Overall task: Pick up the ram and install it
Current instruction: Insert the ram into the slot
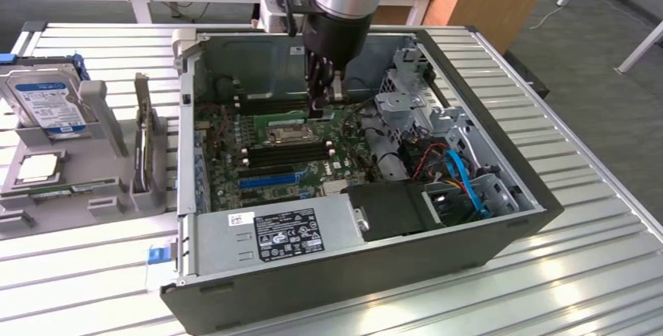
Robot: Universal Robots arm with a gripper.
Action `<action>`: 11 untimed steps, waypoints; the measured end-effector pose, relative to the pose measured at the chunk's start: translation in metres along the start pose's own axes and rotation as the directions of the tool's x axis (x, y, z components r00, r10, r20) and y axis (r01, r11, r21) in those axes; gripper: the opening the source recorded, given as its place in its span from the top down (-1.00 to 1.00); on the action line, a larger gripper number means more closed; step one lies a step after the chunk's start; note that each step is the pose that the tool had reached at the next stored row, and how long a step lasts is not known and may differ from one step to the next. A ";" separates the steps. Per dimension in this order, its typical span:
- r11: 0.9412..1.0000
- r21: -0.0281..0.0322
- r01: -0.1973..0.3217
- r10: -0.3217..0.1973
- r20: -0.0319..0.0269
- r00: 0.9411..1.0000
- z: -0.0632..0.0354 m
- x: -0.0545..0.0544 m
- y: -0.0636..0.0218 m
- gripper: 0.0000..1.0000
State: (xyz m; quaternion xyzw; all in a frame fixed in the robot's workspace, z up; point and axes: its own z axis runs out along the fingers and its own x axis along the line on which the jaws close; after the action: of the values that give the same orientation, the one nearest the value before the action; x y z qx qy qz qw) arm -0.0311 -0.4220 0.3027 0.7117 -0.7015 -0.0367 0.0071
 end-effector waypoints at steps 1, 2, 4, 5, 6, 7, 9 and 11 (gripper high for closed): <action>1.000 0.000 0.000 0.000 0.000 1.000 0.0007 0.000 0.0000 0.76; 1.000 0.000 0.000 0.000 0.000 1.000 0.0014 0.000 0.0000 0.76; 1.000 0.000 0.000 0.000 0.000 1.000 0.0028 0.000 0.0000 0.76; 1.000 0.000 0.000 0.000 0.000 1.000 0.0035 0.000 0.0000 0.76; 1.000 0.000 0.000 0.000 0.000 1.000 0.0042 0.000 0.0000 0.76; 1.000 0.000 0.000 0.000 0.000 1.000 0.0050 0.000 0.0000 0.76; 1.000 0.000 0.000 0.000 0.000 1.000 0.0063 0.000 0.0000 0.76; 1.000 0.000 0.000 0.000 0.000 1.000 0.0077 0.000 0.0000 0.76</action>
State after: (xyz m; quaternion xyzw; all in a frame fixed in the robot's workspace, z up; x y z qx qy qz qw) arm -0.0315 -0.4220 0.2950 0.7117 -0.7015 -0.0367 0.0070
